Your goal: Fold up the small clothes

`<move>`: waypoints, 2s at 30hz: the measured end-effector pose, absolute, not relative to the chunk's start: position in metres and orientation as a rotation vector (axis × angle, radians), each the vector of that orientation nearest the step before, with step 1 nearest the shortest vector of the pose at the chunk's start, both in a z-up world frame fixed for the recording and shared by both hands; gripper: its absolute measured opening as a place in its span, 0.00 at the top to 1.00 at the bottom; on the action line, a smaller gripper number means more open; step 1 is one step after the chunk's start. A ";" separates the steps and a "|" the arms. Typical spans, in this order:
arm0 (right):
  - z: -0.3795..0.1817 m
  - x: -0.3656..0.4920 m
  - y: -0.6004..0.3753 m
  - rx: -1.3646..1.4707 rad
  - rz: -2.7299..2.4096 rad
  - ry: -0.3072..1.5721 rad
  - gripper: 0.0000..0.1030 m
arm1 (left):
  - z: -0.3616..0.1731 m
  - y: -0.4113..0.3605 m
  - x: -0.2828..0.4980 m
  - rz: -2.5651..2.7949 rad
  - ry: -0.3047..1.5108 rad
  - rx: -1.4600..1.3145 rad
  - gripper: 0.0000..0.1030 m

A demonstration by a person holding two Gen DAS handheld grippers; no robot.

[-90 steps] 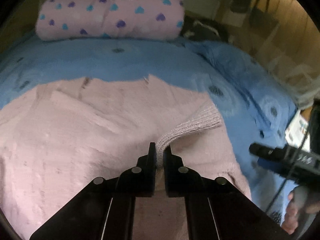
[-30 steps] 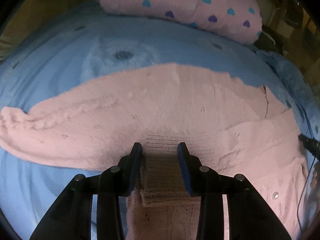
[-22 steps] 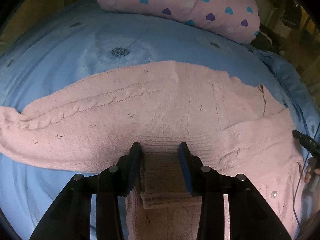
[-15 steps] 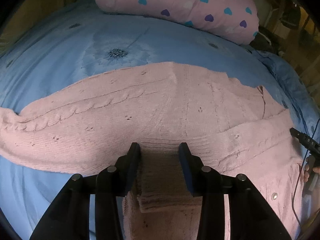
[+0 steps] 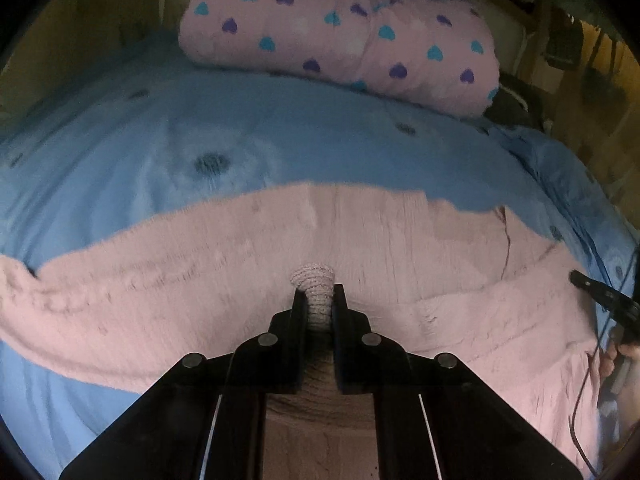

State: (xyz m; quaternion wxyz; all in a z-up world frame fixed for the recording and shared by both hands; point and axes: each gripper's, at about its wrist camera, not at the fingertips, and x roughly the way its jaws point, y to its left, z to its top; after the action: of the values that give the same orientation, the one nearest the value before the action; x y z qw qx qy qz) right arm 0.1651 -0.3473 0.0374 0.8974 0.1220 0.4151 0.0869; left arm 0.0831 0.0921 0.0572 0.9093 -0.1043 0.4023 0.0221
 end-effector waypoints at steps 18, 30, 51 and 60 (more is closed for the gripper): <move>0.030 0.167 -0.349 0.166 0.019 0.918 0.53 | 0.031 0.111 0.104 0.169 0.940 -0.147 0.69; 0.074 0.112 -0.331 0.164 0.049 0.894 0.38 | 0.052 0.172 0.067 0.278 0.916 -0.298 0.69; 0.072 -0.004 -0.215 0.044 0.216 1.014 0.37 | 0.039 0.310 -0.022 0.581 0.925 -0.594 0.69; 0.053 -0.011 -0.204 0.126 0.208 1.078 0.37 | 0.006 0.346 -0.038 0.523 0.922 -0.873 0.69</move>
State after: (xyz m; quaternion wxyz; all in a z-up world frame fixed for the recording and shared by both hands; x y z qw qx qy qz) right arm -0.0114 -0.2042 0.0526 0.8512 0.0597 0.5120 0.0986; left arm -0.0379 0.3462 0.0061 0.7734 -0.4032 0.4256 0.2414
